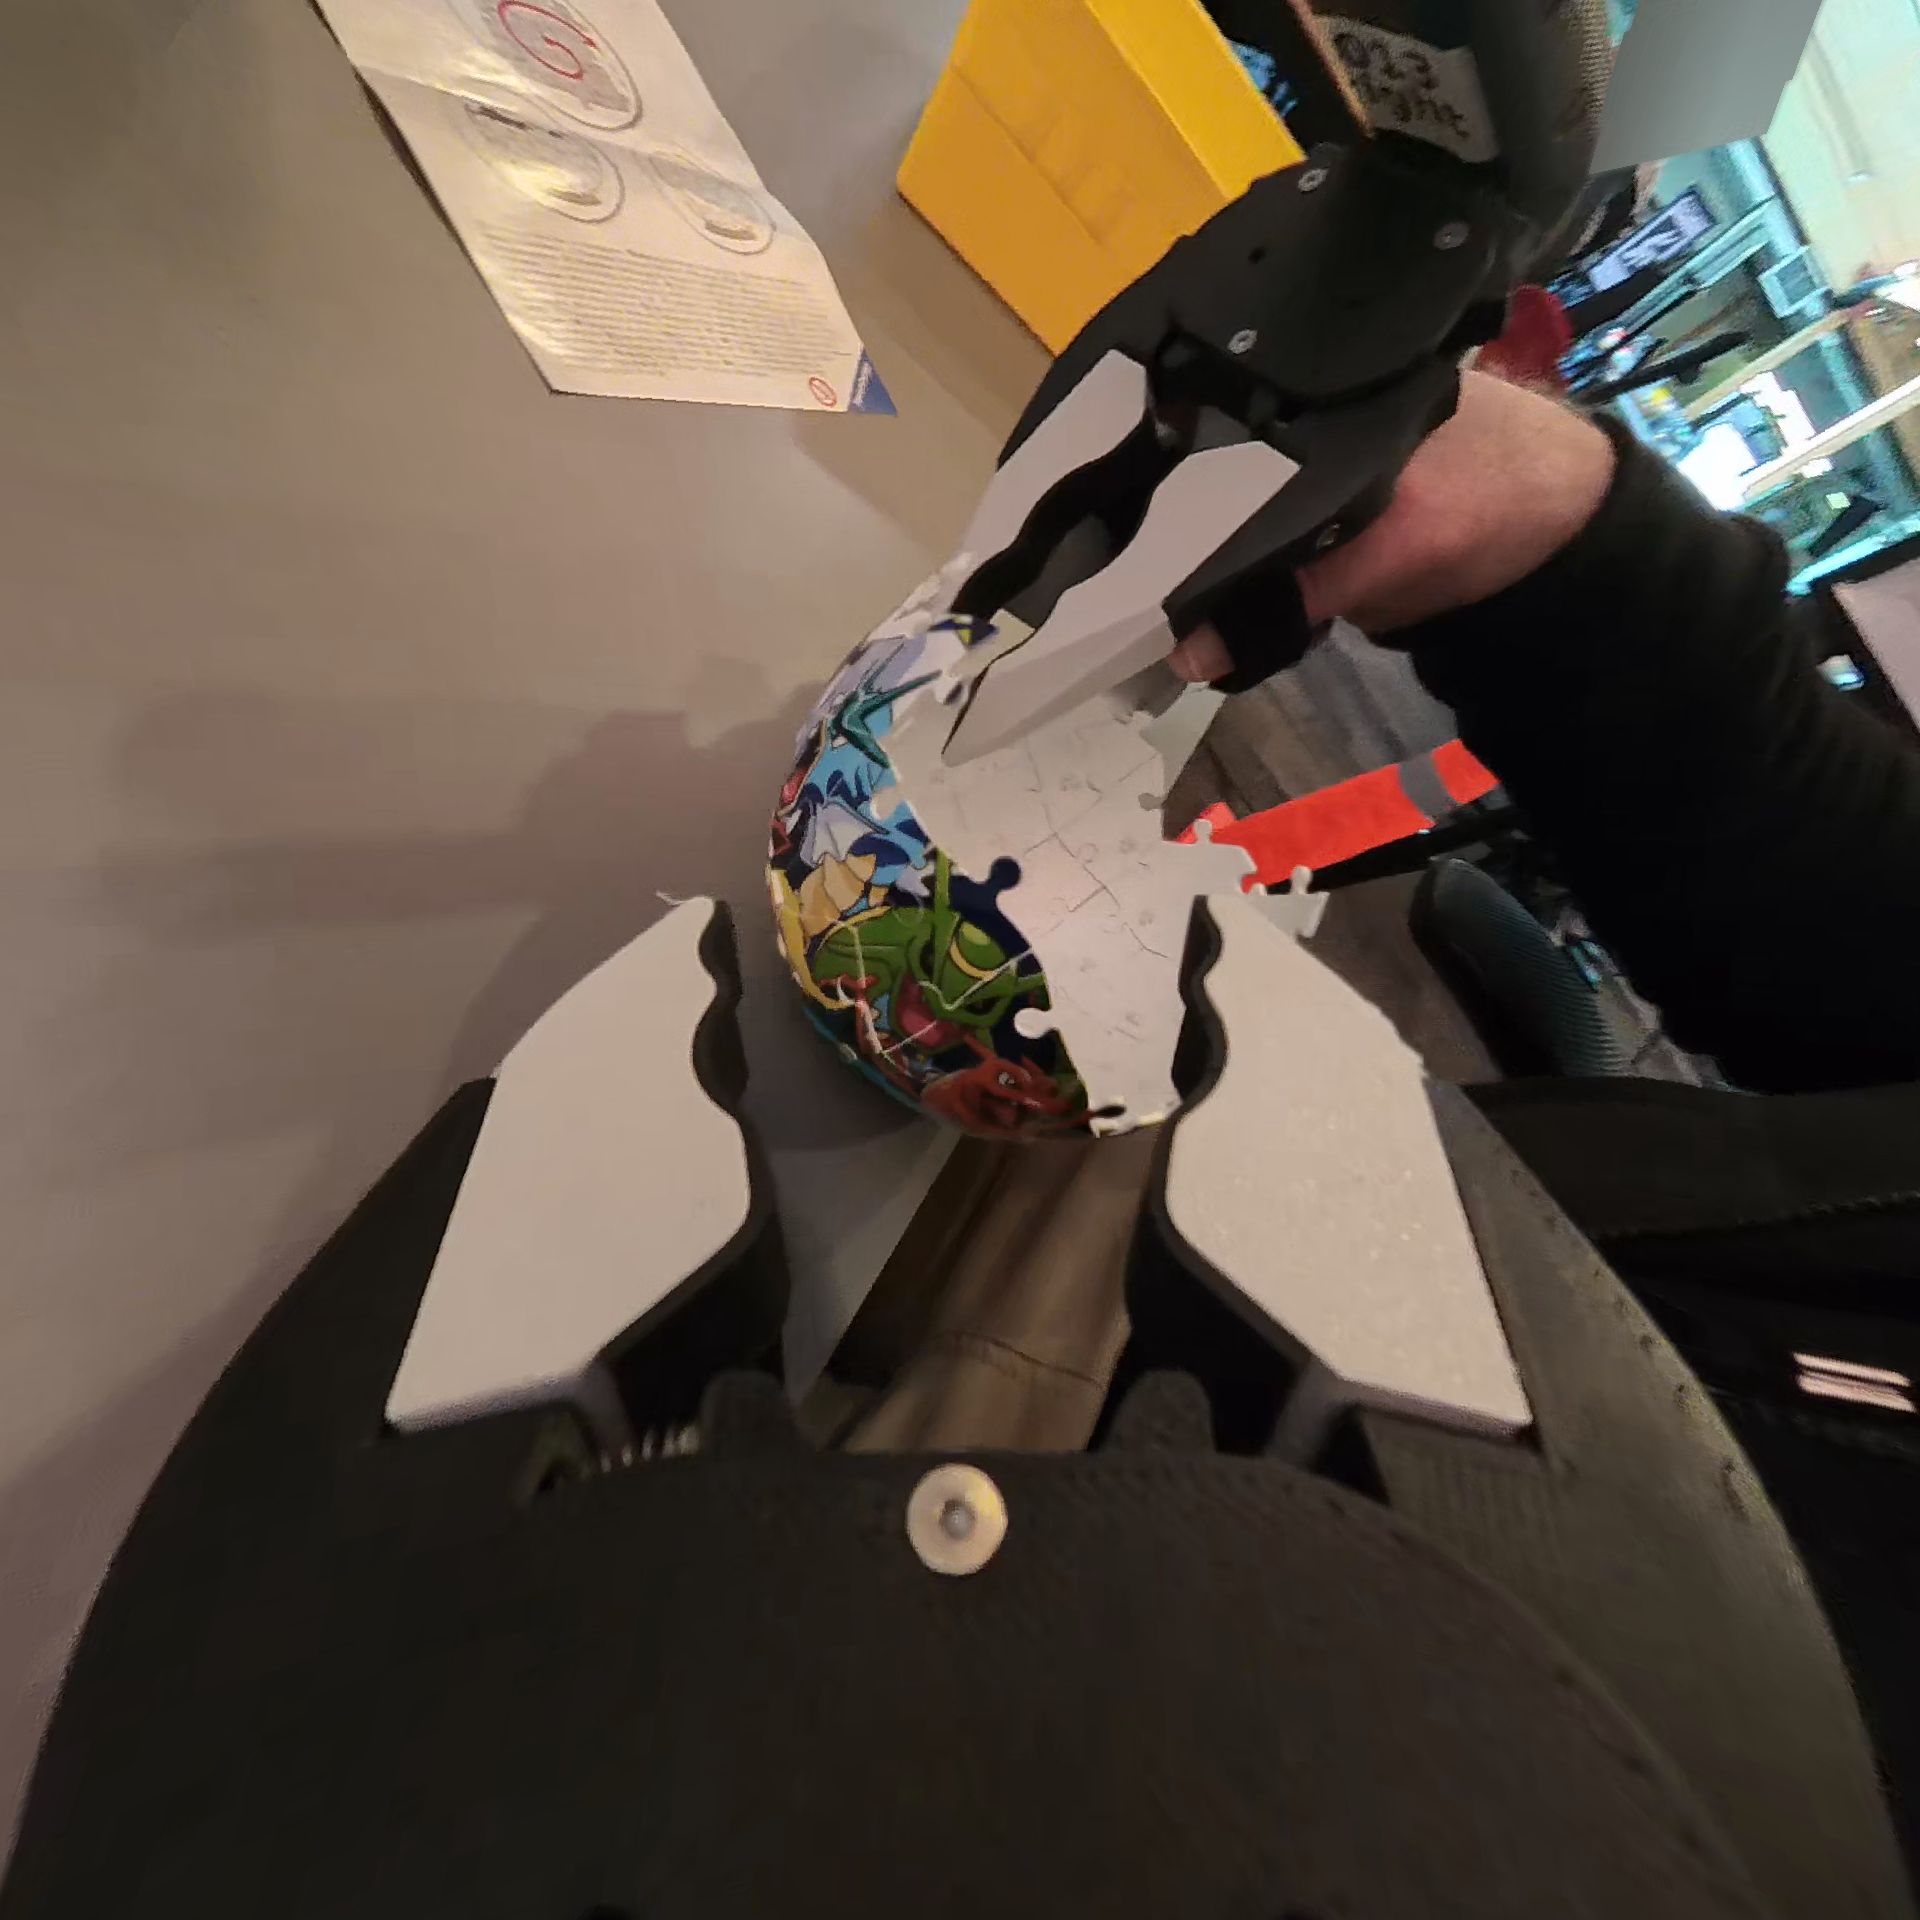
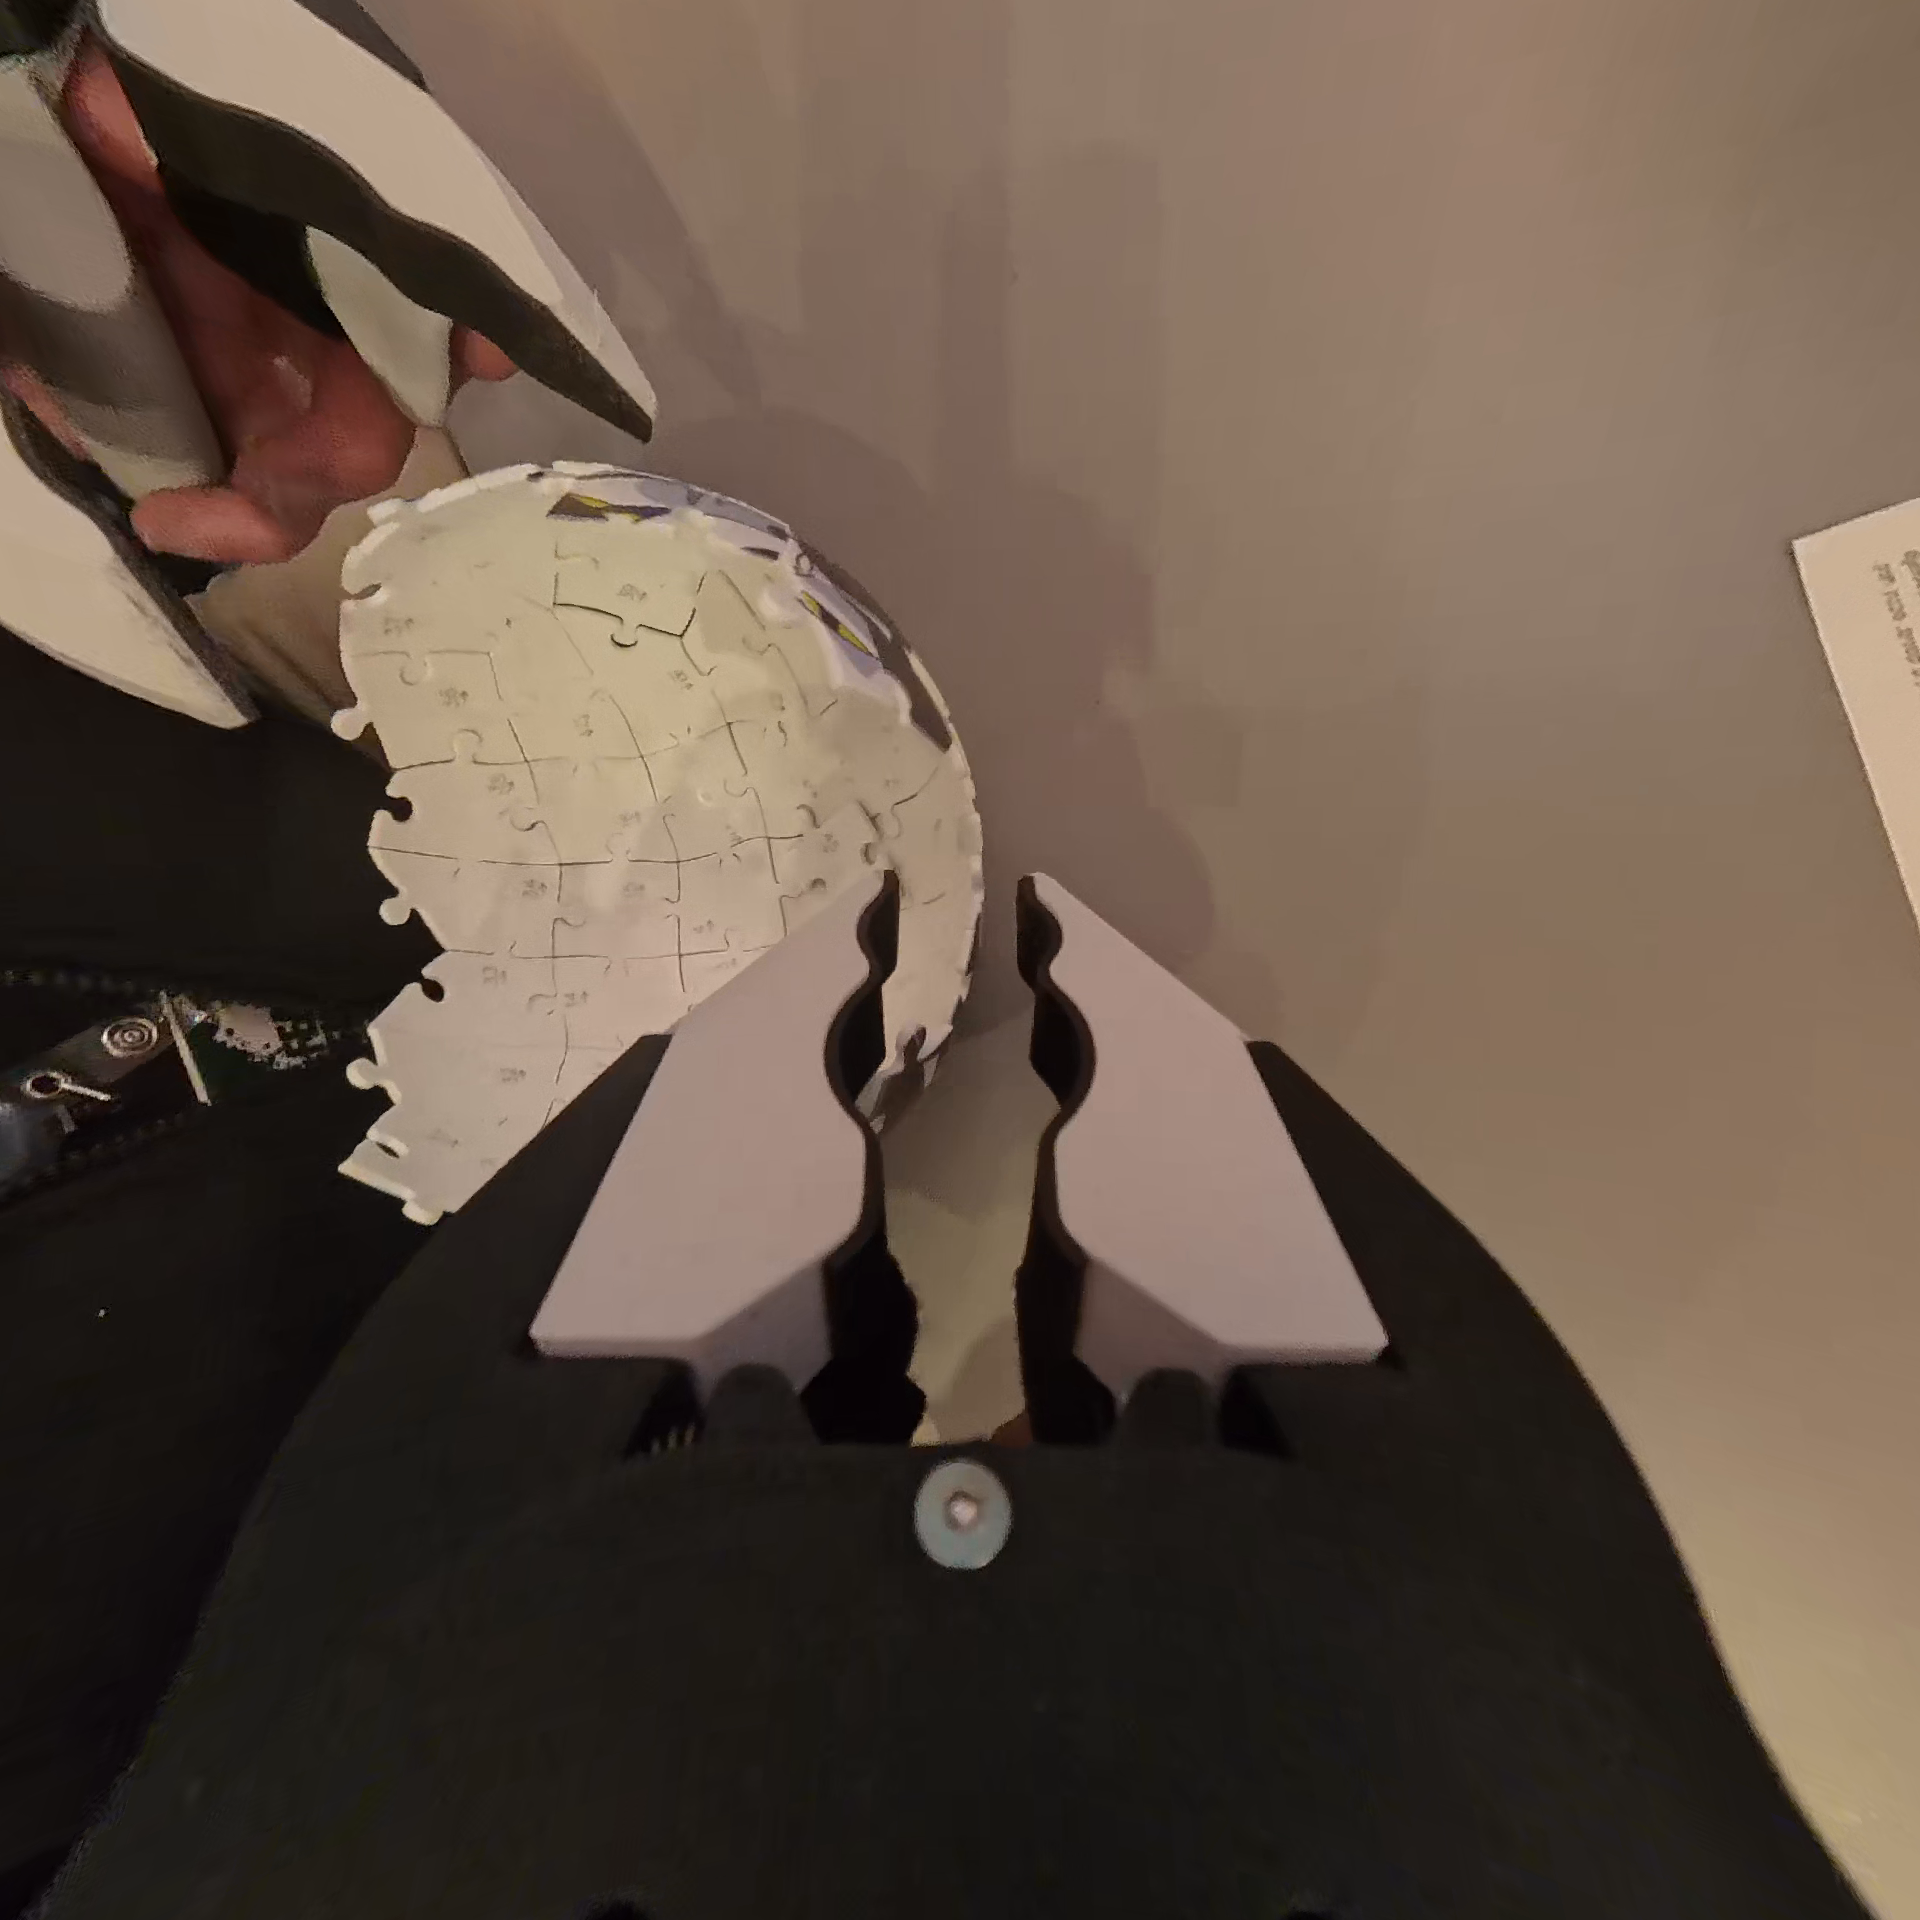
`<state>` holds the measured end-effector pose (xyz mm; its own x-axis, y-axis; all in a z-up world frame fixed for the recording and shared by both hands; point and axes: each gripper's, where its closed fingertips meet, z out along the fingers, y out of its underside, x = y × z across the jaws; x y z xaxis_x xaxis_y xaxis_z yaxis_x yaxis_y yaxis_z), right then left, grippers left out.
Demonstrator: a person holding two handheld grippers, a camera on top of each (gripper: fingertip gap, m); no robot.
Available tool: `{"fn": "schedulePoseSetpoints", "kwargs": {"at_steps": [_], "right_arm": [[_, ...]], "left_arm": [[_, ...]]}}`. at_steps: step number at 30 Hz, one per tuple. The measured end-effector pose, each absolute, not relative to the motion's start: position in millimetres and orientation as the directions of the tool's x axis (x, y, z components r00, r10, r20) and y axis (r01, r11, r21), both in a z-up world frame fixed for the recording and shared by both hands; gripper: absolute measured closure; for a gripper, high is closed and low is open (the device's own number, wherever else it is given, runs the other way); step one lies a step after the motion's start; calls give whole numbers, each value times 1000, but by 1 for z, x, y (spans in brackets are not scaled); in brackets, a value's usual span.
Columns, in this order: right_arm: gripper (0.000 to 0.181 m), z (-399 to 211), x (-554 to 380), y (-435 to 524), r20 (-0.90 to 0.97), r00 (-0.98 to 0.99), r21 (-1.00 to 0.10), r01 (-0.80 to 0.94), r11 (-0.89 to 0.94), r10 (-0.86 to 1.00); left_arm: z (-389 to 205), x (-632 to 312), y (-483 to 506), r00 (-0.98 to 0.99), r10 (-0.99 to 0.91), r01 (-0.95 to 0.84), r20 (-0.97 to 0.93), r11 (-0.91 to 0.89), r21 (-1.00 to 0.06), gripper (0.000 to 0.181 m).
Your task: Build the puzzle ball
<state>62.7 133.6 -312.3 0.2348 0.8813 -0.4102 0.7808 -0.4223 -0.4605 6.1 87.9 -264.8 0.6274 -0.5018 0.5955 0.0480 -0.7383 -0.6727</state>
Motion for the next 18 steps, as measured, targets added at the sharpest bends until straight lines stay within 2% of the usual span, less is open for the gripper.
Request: {"fn": "schedulePoseSetpoints", "kwargs": {"at_steps": [8, 13, 18], "right_arm": [[159, -308, 64, 127, -439, 276, -498, 718, -487, 855], [157, -306, 66, 124, -450, 303, -522, 675, -522, 840], [156, -303, 69, 123, -451, 319, -547, 639, -541, 833]], "left_arm": [[-274, 3, 105, 783, -448, -26, 432, -717, -697, 114], [-281, 0, 112, 839, -450, -129, 305, -710, -693, 130], [-284, -5, 119, 880, -447, -229, 159, -694, -683, 137]]}}
